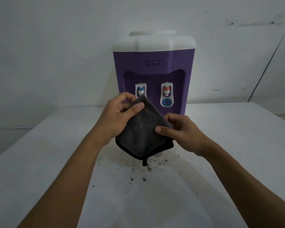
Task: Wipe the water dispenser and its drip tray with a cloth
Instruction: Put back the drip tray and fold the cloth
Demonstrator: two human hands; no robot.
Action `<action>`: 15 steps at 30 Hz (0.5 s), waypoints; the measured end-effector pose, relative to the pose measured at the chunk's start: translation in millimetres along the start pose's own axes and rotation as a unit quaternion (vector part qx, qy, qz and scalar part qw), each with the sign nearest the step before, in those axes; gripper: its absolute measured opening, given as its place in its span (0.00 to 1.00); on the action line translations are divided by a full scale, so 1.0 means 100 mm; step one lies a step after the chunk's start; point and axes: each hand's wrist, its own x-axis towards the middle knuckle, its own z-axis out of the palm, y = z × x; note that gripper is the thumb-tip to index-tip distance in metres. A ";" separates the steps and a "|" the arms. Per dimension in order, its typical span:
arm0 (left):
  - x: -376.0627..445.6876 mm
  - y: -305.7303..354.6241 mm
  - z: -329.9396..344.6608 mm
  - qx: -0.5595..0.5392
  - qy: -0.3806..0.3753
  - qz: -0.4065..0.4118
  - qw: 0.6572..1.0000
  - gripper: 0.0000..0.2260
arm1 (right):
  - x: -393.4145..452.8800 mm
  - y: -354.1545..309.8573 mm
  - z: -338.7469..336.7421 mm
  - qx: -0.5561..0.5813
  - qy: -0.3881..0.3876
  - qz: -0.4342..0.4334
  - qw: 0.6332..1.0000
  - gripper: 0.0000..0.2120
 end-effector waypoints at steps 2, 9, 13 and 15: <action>-0.03 -0.05 -0.06 -0.018 0.019 -0.010 1.000 0.13 | 0.01 -0.03 0.02 -0.041 0.012 -0.034 0.998 0.10; -0.13 -0.18 -0.22 0.116 0.091 0.054 0.987 0.06 | 0.12 -0.12 0.13 0.052 0.058 -0.030 0.997 0.09; -0.20 -0.28 -0.38 0.082 0.149 -0.010 0.985 0.07 | 0.24 -0.02 0.30 0.150 -0.009 0.107 0.983 0.13; -0.28 -0.38 -0.51 0.003 0.157 -0.081 0.984 0.12 | 0.32 -0.02 0.41 0.226 0.012 0.140 0.964 0.15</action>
